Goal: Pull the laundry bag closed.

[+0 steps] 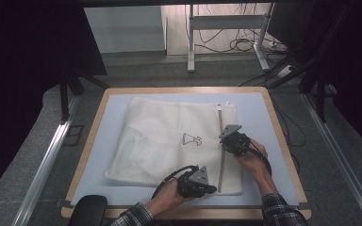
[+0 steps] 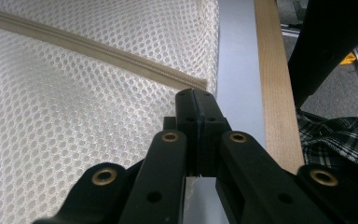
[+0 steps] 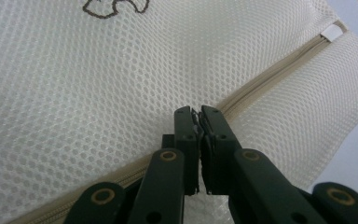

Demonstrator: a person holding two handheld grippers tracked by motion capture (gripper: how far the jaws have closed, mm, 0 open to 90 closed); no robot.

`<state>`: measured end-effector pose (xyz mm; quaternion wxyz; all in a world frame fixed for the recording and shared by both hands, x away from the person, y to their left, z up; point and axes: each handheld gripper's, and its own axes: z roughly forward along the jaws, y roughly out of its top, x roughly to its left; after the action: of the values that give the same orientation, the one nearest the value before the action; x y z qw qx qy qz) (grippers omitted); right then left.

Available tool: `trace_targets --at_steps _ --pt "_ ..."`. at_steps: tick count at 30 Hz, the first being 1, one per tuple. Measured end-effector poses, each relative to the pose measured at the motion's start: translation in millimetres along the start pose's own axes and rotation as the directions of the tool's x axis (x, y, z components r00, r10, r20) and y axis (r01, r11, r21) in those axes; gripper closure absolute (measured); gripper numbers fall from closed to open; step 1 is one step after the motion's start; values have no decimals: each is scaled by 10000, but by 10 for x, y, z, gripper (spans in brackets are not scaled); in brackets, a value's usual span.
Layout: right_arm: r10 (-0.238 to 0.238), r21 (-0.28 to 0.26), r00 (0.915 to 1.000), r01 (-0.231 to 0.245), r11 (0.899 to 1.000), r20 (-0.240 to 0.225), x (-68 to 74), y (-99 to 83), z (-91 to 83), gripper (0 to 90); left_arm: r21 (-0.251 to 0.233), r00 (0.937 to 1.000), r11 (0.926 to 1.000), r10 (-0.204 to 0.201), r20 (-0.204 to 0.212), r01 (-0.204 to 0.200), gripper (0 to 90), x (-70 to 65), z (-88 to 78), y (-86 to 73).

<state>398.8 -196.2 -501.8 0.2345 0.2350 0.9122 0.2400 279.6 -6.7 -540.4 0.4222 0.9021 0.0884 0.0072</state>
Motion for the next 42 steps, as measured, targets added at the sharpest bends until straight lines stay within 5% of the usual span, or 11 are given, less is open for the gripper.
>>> trace_targets --at_steps 26,42 --pt "-338 23 9991 338 9994 257 -242 92 168 850 -16 10000 10000 50 -57 -50 900 -9 2 -1" --pt "-56 -159 9998 59 9999 184 -467 158 305 851 -12 10000 10000 21 -35 -21 900 -5 1 -1"
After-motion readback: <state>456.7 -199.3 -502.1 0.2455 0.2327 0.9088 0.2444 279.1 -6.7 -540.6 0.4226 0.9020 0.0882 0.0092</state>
